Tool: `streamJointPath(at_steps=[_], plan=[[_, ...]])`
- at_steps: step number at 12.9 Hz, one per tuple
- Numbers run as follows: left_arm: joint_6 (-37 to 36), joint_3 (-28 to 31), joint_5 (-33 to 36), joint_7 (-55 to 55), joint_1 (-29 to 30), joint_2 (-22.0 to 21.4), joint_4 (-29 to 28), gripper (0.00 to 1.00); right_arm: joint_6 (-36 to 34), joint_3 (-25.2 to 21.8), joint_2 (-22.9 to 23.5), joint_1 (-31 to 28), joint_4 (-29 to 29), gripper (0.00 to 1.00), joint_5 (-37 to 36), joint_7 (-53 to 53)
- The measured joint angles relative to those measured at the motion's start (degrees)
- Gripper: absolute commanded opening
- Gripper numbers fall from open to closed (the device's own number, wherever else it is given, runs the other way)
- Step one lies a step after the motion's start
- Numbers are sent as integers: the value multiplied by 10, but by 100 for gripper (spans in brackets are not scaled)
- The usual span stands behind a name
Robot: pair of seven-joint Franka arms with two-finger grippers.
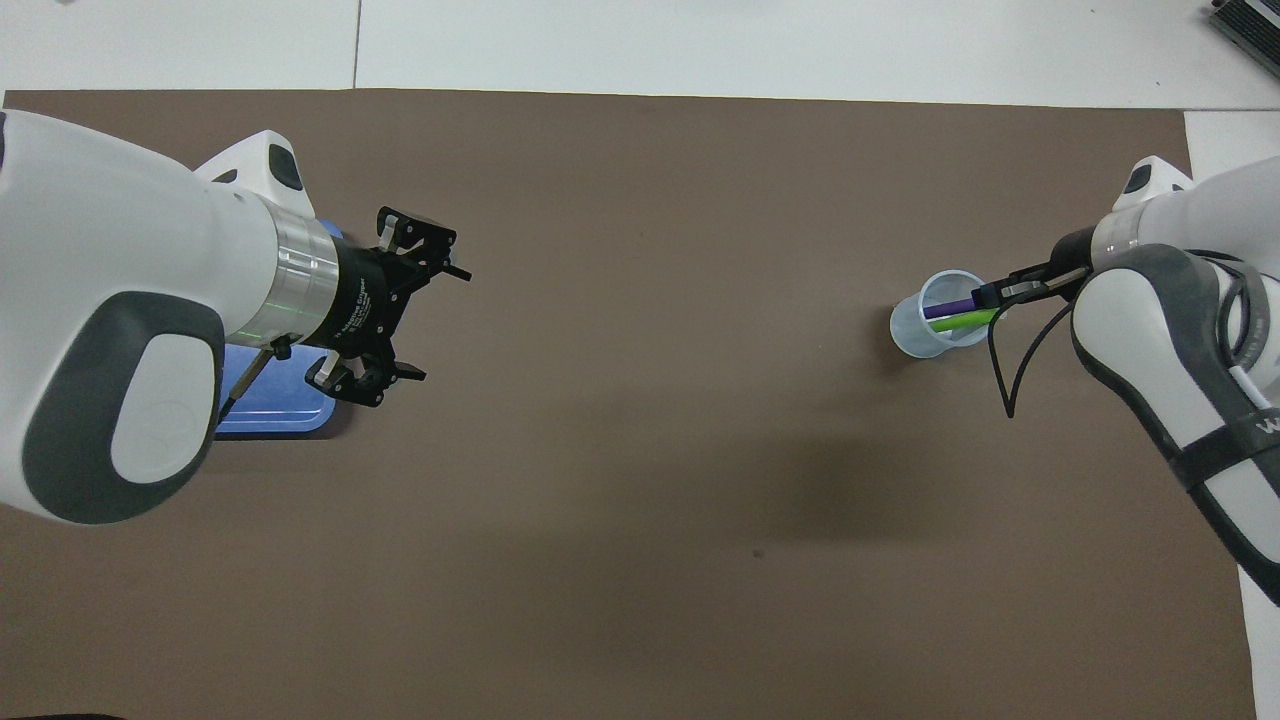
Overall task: Right arm passes pens to left for tray arrangement
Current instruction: 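Grasp the purple pen in the cup with the right gripper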
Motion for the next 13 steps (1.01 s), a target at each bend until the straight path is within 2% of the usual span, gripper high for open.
streamJointPath(at_steps=[10,13], plan=[[0,-2,0,-18,-2,-3,-1,100,-3,-2,0,-2,-5,33,0,1],[0,-4,0,-19,-6,-3,-3,100,-3,-2,0,-3,-5,28,0,1]])
